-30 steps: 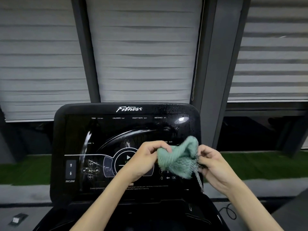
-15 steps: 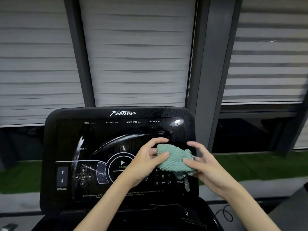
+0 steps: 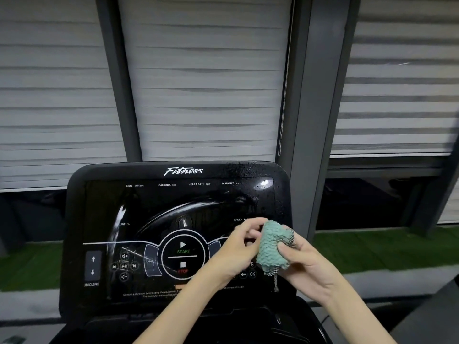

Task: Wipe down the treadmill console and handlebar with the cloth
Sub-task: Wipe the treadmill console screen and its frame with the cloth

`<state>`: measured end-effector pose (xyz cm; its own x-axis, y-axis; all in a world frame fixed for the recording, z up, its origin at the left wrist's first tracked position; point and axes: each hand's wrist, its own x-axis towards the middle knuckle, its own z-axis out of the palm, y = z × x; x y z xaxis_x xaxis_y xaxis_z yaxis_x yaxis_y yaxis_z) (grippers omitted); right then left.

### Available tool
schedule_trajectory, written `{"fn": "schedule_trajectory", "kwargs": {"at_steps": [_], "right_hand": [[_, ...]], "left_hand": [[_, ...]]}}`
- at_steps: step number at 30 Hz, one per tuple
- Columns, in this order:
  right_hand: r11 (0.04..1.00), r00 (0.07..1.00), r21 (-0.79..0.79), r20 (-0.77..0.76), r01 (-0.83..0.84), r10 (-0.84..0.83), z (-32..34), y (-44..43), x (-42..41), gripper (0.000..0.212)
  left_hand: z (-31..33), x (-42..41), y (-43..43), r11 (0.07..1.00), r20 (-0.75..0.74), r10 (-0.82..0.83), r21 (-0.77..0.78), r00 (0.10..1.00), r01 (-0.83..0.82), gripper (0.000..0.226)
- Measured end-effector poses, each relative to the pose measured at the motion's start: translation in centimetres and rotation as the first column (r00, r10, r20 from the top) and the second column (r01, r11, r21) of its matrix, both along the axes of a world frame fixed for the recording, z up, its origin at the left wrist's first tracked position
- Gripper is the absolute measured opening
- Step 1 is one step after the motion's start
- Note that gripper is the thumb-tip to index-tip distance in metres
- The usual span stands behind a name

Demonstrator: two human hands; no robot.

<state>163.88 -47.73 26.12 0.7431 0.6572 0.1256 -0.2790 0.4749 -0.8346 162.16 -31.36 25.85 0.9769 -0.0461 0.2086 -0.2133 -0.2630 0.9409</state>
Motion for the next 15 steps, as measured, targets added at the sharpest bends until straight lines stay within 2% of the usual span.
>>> {"fn": "schedule_trajectory", "kwargs": {"at_steps": [2, 4, 6, 8, 11, 13, 15], "right_hand": [[0.994, 0.995, -0.08, 0.06, 0.081, -0.076, 0.2, 0.1, 0.0, 0.054], [0.924, 0.948, -0.248, 0.206, 0.292, -0.244, 0.7, 0.4, 0.3, 0.045], [0.777, 0.843, -0.362, 0.381, 0.514, -0.38, 1.3, 0.4, 1.3, 0.055], [0.597, 0.66, -0.347, 0.603, 0.723, -0.448, 2.6, 0.3, 2.9, 0.051], [0.35, 0.27, -0.154, 0.911, 0.924, -0.313, 5.2, 0.4, 6.6, 0.04], [0.261, 0.078, -0.034, 0.984, 0.965, -0.159, 6.8, 1.0, 9.5, 0.048], [0.243, -0.034, 0.043, 0.999, 0.969, -0.04, 8.0, 1.8, 11.8, 0.054]], "left_hand": [[0.0, 0.4, 0.6, 0.958, 0.175, 0.189, 0.184, 0.966, -0.221, 0.036], [0.5, 0.8, 1.6, 0.907, 0.345, 0.166, 0.313, 0.924, -0.28, 0.045], [1.2, 1.7, 3.1, 0.838, 0.45, 0.097, 0.445, 0.888, -0.317, 0.052], [1.9, 3.2, 4.8, 0.709, 0.585, 0.128, 0.51, 0.801, -0.486, 0.056], [3.4, 5.7, 6.9, 0.438, 0.679, 0.19, 0.587, 0.709, -0.681, 0.063], [4.0, 7.0, 8.0, 0.278, 0.684, 0.206, 0.644, 0.699, -0.712, 0.065], [3.9, 7.9, 8.9, 0.194, 0.673, 0.215, 0.681, 0.708, -0.706, 0.064]]}}
